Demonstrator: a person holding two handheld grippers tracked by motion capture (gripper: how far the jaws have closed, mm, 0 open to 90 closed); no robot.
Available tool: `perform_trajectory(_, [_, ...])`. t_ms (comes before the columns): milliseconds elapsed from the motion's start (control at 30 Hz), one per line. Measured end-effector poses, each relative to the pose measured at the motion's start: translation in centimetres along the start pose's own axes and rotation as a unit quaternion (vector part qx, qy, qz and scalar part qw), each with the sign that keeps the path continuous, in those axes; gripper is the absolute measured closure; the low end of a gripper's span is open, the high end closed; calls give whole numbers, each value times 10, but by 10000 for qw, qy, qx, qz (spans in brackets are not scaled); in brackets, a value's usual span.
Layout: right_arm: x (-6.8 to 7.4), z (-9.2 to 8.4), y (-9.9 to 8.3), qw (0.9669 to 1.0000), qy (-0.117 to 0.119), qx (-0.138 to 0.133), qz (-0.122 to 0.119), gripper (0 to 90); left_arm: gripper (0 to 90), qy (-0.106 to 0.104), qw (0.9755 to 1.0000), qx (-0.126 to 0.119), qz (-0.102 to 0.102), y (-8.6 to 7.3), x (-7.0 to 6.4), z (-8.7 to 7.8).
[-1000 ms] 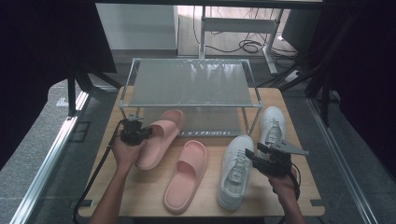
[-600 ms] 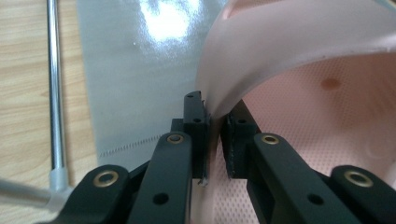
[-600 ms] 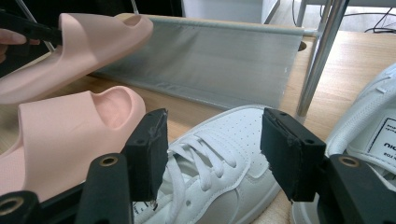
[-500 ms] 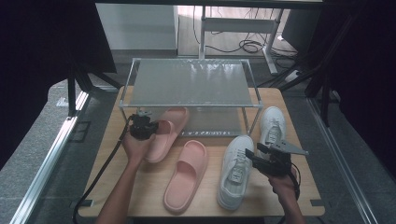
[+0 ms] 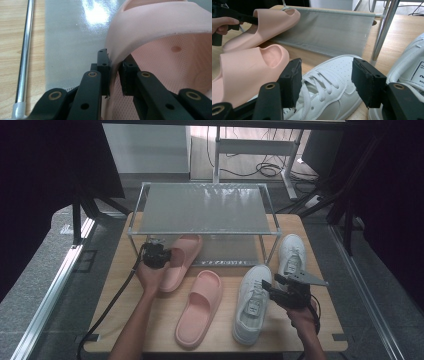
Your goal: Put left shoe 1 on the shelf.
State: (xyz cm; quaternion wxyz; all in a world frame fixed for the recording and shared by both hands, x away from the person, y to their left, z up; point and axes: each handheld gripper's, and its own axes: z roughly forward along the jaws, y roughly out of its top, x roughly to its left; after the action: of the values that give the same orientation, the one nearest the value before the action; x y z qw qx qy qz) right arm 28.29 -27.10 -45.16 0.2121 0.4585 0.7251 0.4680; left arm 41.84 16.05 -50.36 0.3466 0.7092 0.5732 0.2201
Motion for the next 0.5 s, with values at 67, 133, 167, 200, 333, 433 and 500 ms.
perform_trajectory(67, [0,0,0,10000,-1,-1,4,419,807,-2,10000,-14,-29,0,0,2])
perform_trajectory(133, [0,0,0,10000,-3,2,3,419,806,6,10000,-11,-79,0,0,4])
perform_trajectory(167, [0,0,0,10000,-1,4,-3,419,805,4,10000,-2,-78,0,0,5])
perform_trajectory(200, [0,0,0,10000,0,4,-6,419,804,-3,10000,-3,-93,-1,0,7])
perform_trajectory(333, [0,0,0,10000,-1,4,-8,419,800,6,10000,-34,-83,-1,0,10])
perform_trajectory(433, [0,0,0,10000,-4,5,-11,419,799,50,9999,-90,-105,0,-1,12])
perform_trajectory(500, [0,0,0,10000,0,9,-9,419,799,42,9999,-96,-96,0,-1,12])
